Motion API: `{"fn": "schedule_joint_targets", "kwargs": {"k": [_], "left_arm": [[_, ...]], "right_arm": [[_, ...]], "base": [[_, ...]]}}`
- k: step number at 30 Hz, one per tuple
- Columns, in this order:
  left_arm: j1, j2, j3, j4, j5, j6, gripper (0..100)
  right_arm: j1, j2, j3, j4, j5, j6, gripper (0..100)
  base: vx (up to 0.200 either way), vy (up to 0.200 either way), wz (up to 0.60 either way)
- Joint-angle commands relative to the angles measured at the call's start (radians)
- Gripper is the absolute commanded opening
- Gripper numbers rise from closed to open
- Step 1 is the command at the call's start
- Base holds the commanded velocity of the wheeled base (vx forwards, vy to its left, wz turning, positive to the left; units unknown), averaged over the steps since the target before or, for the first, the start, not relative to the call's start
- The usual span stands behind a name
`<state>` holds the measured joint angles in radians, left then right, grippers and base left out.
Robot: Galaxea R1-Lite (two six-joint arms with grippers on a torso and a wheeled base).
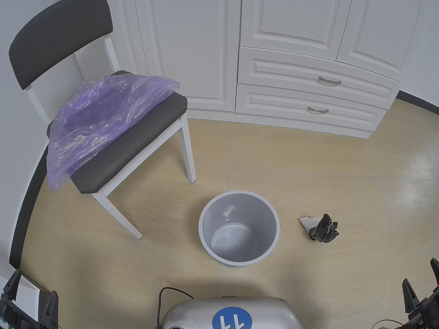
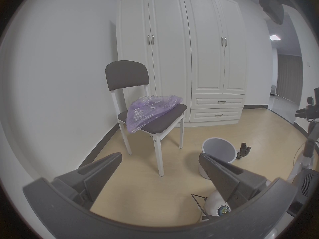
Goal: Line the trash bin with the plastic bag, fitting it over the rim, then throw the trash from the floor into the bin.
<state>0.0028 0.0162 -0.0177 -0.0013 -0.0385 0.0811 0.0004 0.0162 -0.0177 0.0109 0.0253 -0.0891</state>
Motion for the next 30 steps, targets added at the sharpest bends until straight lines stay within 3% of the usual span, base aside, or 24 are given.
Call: {"fn": "schedule_joint_targets", "kwargs": {"k": [1, 8, 14, 20, 23, 30], "left_arm": [[0.000, -0.016, 0.016, 0.000, 0.000, -0.001, 100], [-0.001, -0.016, 0.018, -0.020, 0.003, -0.018, 100], [-0.001, -0.016, 0.018, -0.002, 0.037, -0.110, 100], [-0.001, -0.016, 0.018, -0.003, 0.040, -0.106, 100], [-0.001, -0.016, 0.018, -0.005, 0.022, -0.044, 100], [0.000, -0.016, 0.018, 0.000, 0.022, -0.061, 100]], "right_arm": [[0.000, -0.016, 0.015, 0.000, 0.001, 0.003, 100], [0.000, -0.016, 0.018, -0.014, -0.015, 0.060, 100], [0.000, -0.016, 0.018, -0.012, -0.028, 0.094, 100], [0.000, -0.016, 0.018, -0.012, -0.033, 0.091, 100], [-0.002, -0.016, 0.018, -0.012, -0.005, 0.023, 100], [-0.002, -0.016, 0.018, -0.017, -0.007, 0.048, 100]], "base": [[0.000, 0.000, 0.00], [0.000, 0.000, 0.00], [0.000, 0.000, 0.00], [0.000, 0.000, 0.00], [0.000, 0.000, 0.00], [0.000, 0.000, 0.00]]}}
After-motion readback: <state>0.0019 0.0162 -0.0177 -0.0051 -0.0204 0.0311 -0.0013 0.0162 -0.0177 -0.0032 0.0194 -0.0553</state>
